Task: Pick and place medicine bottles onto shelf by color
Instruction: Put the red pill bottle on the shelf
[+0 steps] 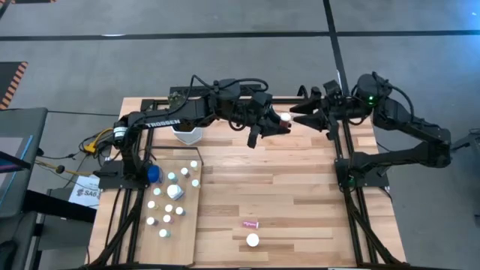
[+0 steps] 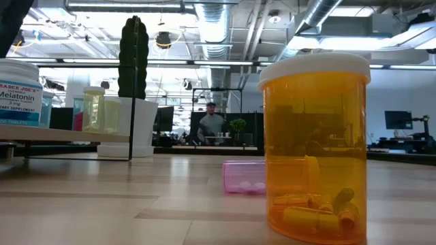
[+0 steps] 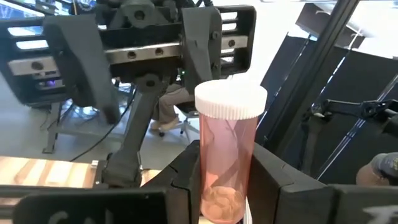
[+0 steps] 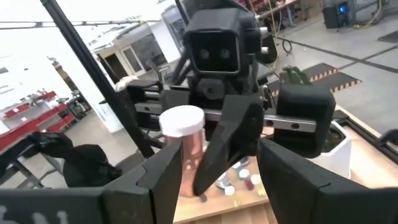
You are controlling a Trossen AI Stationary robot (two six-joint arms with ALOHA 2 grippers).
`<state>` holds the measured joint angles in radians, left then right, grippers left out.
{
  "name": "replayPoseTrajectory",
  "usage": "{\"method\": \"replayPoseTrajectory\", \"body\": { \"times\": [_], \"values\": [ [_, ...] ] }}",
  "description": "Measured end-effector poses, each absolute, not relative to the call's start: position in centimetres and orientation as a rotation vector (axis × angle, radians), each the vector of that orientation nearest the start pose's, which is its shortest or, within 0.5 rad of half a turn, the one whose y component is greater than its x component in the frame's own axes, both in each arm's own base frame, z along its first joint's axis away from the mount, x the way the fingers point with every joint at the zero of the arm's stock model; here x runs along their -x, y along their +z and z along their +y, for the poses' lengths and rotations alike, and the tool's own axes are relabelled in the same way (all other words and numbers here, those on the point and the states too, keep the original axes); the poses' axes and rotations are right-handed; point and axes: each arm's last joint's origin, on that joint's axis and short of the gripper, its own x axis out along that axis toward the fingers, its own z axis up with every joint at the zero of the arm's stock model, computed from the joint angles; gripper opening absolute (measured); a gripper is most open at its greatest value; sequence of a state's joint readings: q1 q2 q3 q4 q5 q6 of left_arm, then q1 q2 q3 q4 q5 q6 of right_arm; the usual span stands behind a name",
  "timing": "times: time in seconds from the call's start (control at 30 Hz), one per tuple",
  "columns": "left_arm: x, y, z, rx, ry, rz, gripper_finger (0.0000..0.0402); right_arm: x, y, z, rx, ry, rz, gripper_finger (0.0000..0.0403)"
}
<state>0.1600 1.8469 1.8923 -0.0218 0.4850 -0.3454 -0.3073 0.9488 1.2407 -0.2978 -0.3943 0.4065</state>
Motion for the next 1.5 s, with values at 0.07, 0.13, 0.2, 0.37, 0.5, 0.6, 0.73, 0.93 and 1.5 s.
{"method": "replayPoseTrajectory", "body": {
  "times": [0.07,0.13,0.2,0.37,0.5,0.6,0.73,0.93,1.5],
  "values": [
    [-42.4,43.1,5.6,0.333,-0.317,0.029,0.0071,-17.0,44.7,-4.1,-0.404,0.095,0.014,0.0225],
    [-42.4,43.1,5.7,0.330,-0.289,0.025,0.0071,-17.1,44.7,-3.8,-0.405,0.110,0.018,0.0225],
    [-42.4,43.1,5.9,0.321,-0.260,0.013,0.0071,-17.3,44.6,-3.6,-0.407,0.125,0.027,0.0225],
    [-42.4,43.2,6.0,0.304,-0.243,0.005,0.0071,-17.9,44.4,-3.2,-0.389,0.106,0.034,0.0225],
    [-42.5,43.1,5.8,0.307,-0.250,0.013,0.0071,-18.9,44.2,-3.2,-0.385,0.097,0.036,0.0225],
    [-42.4,43.2,5.7,0.306,-0.253,0.010,0.0071,-19.5,44.1,-3.2,-0.375,0.101,0.034,0.0225],
    [-42.4,43.2,5.5,0.306,-0.256,0.012,0.0071,-19.6,44.0,-3.3,-0.363,0.100,0.033,0.0223],
    [-42.4,43.2,5.6,0.306,-0.248,0.011,0.0071,-19.5,44.1,-3.3,-0.352,0.090,0.027,0.0187],
    [-42.6,43.0,5.5,0.320,-0.250,0.025,0.0071,-19.9,44.2,-3.4,-0.362,0.094,0.008,0.0253]
  ]
}}
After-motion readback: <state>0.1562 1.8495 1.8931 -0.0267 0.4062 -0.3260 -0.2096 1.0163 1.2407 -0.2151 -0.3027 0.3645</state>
